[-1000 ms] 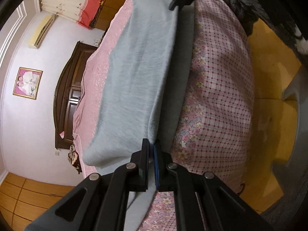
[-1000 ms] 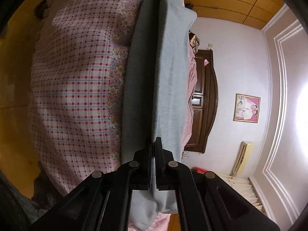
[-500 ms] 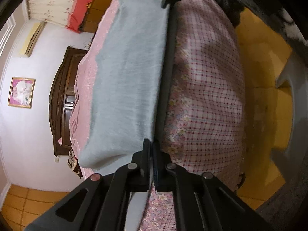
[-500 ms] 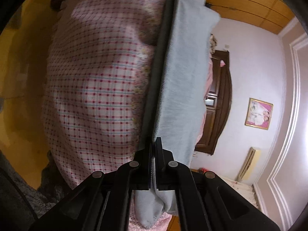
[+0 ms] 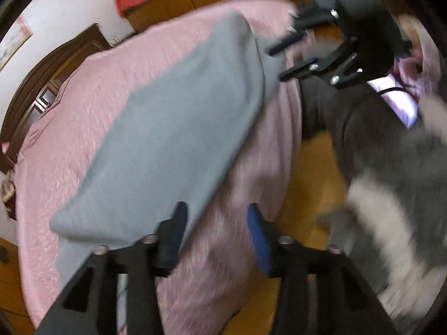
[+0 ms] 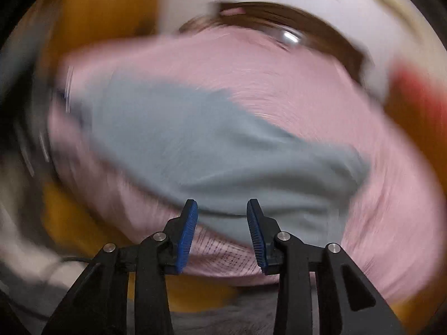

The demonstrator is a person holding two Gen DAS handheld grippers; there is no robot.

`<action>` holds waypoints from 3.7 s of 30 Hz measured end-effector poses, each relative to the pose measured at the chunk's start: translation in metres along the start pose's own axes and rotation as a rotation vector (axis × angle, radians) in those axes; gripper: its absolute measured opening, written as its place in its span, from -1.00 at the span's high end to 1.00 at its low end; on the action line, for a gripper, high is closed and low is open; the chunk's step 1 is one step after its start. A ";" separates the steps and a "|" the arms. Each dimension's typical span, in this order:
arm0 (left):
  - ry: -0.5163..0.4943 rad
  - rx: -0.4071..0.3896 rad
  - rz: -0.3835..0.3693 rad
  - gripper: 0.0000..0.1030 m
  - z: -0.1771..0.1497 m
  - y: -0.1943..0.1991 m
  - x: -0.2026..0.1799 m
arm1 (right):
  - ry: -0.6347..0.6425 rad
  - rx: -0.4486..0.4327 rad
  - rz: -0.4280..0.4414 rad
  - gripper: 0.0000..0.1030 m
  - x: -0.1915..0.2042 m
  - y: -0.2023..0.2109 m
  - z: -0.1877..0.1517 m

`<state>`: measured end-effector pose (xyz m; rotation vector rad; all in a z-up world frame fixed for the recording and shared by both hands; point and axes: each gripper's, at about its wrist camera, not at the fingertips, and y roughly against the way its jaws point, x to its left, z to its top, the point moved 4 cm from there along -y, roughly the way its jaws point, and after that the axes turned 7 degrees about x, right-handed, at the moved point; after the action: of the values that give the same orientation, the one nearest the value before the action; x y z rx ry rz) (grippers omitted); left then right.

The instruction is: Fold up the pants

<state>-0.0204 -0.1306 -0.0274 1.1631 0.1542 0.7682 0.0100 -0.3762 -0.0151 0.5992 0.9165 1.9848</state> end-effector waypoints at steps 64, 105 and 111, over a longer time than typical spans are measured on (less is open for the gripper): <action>0.969 -0.026 0.140 -0.40 -0.173 0.023 0.209 | 0.488 -0.152 -0.310 0.38 0.186 -0.018 0.071; 1.427 -0.264 -0.052 -0.44 -0.285 0.042 0.236 | 1.130 -0.400 -0.253 0.94 0.467 -0.183 0.015; 1.398 -0.232 -0.035 -0.44 -0.290 0.035 0.237 | 1.094 -0.424 -0.249 0.94 0.468 -0.190 0.017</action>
<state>-0.0024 0.2438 -0.0544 0.2249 1.1964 1.4090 -0.1298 0.0977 -0.1211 -0.8969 1.0343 2.1256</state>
